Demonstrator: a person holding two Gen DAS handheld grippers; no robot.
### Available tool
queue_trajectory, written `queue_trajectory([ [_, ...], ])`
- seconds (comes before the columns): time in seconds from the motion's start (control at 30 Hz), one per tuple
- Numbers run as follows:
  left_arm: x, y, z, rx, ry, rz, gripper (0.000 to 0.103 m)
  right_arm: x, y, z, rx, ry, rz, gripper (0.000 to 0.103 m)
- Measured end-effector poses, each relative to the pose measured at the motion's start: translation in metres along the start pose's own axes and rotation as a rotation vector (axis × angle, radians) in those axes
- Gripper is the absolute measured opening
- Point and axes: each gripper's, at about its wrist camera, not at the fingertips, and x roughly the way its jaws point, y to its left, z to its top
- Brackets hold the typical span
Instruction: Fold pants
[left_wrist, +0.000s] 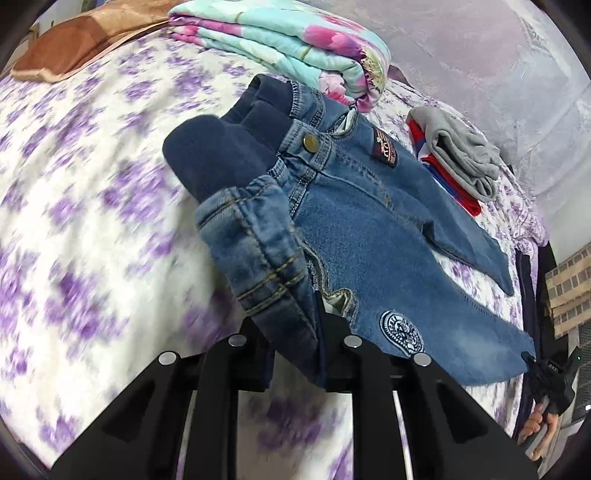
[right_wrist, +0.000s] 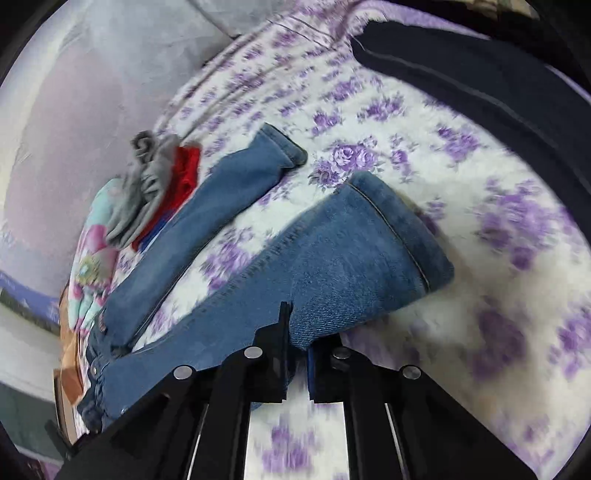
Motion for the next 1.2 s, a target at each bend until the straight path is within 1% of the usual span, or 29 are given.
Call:
queue_trajectory([
  [0.1, -0.009, 0.016, -0.021, -0.016, 0.016, -0.015, 0.016, -0.006, -0.017, -0.021, -0.013, 0.032, -0.015, 0.008],
  [0.17, -0.001, 0.02, -0.028, -0.01, 0.031, -0.007, 0.018, 0.007, -0.031, -0.033, -0.013, 0.062, -0.057, 0.012],
  [0.2, 0.005, 0.019, -0.027, 0.006, 0.035, 0.009, 0.022, 0.023, -0.038, -0.036, -0.011, 0.084, -0.084, 0.021],
  [0.27, 0.005, 0.021, -0.026, -0.008, 0.034, 0.007, 0.034, 0.023, -0.034, -0.039, -0.033, 0.05, -0.076, 0.027],
  [0.3, 0.001, 0.022, -0.027, -0.016, 0.037, 0.001, 0.043, 0.021, -0.029, -0.039, -0.058, 0.079, -0.075, 0.044],
  [0.33, -0.008, 0.022, -0.029, -0.006, 0.037, -0.002, 0.056, 0.017, -0.024, -0.041, -0.081, 0.097, -0.074, 0.064],
  [0.37, -0.02, 0.022, -0.032, 0.013, 0.019, 0.021, 0.066, 0.011, -0.021, -0.043, -0.099, 0.097, -0.091, 0.069],
  [0.43, -0.042, 0.026, -0.038, 0.034, -0.021, 0.038, 0.073, -0.012, -0.015, -0.05, -0.144, 0.064, -0.181, 0.071],
  [0.47, -0.057, 0.029, -0.039, 0.034, -0.044, 0.043, 0.073, -0.023, -0.014, -0.052, -0.159, 0.039, -0.21, 0.071],
  [0.5, -0.069, 0.031, -0.037, 0.03, -0.069, 0.046, 0.073, -0.041, -0.01, -0.051, -0.176, -0.017, -0.256, 0.071],
  [0.57, -0.085, 0.03, -0.023, 0.035, -0.107, 0.046, 0.073, -0.06, -0.006, -0.039, -0.186, -0.089, -0.278, 0.071],
  [0.6, -0.088, 0.024, -0.008, 0.058, -0.123, 0.049, 0.073, -0.069, 0.006, -0.025, -0.202, -0.13, -0.235, 0.072],
  [0.63, -0.088, 0.018, 0.006, 0.081, -0.131, 0.059, 0.074, -0.07, 0.014, -0.014, -0.221, -0.135, -0.195, 0.075],
  [0.67, -0.084, 0.009, 0.025, 0.111, -0.134, 0.07, 0.076, -0.067, 0.023, 0.0, -0.24, -0.124, -0.15, 0.076],
  [0.7, -0.075, 0.001, 0.048, 0.127, -0.125, 0.076, 0.077, -0.054, 0.036, 0.023, -0.259, -0.093, -0.083, 0.077],
  [0.73, -0.066, -0.003, 0.068, 0.136, -0.112, 0.072, 0.078, -0.044, 0.043, 0.038, -0.258, -0.074, -0.055, 0.077],
  [0.77, -0.055, -0.008, 0.084, 0.145, -0.093, 0.06, 0.078, -0.022, 0.051, 0.062, -0.245, -0.038, -0.016, 0.077],
  [0.8, -0.037, -0.014, 0.105, 0.156, -0.053, 0.037, 0.078, -0.008, 0.053, 0.076, -0.235, -0.014, -0.005, 0.077],
  [0.83, -0.017, -0.018, 0.122, 0.165, -0.001, 0.023, 0.076, 0.012, 0.055, 0.092, -0.221, 0.015, -0.013, 0.077],
  [0.87, 0.006, -0.02, 0.135, 0.158, 0.051, 0.03, 0.064, 0.034, 0.058, 0.108, -0.199, 0.042, -0.031, 0.077],
  [0.9, 0.022, -0.021, 0.141, 0.164, 0.087, 0.036, 0.056, 0.062, 0.058, 0.126, -0.177, 0.071, -0.066, 0.077],
  [0.93, 0.046, -0.022, 0.149, 0.183, 0.138, 0.054, 0.038, 0.08, 0.056, 0.134, -0.166, 0.085, -0.092, 0.077],
  [0.97, 0.063, -0.021, 0.153, 0.185, 0.173, 0.078, 0.023, 0.097, 0.054, 0.142, -0.153, 0.097, -0.113, 0.076],
  [1.0, 0.081, -0.017, 0.158, 0.174, 0.198, 0.118, 0.019, 0.121, 0.051, 0.156, -0.138, 0.113, -0.144, 0.073],
  [1.07, 0.103, -0.009, 0.164, 0.15, 0.231, 0.132, 0.013, 0.15, 0.044, 0.165, -0.106, 0.127, -0.159, 0.068],
  [1.1, 0.111, -0.006, 0.168, 0.134, 0.235, 0.13, 0.009, 0.158, 0.042, 0.166, -0.096, 0.132, -0.159, 0.058],
  [1.13, 0.115, -0.004, 0.171, 0.123, 0.241, 0.126, 0.006, 0.166, 0.04, 0.168, -0.096, 0.114, -0.181, 0.048],
  [1.17, 0.118, -0.003, 0.173, 0.114, 0.25, 0.119, 0.003, 0.168, 0.041, 0.171, -0.113, 0.083, -0.179, 0.041],
  [1.2, 0.119, -0.004, 0.176, 0.111, 0.253, 0.118, 0.002, 0.164, 0.04, 0.172, -0.123, 0.07, -0.17, 0.028],
])
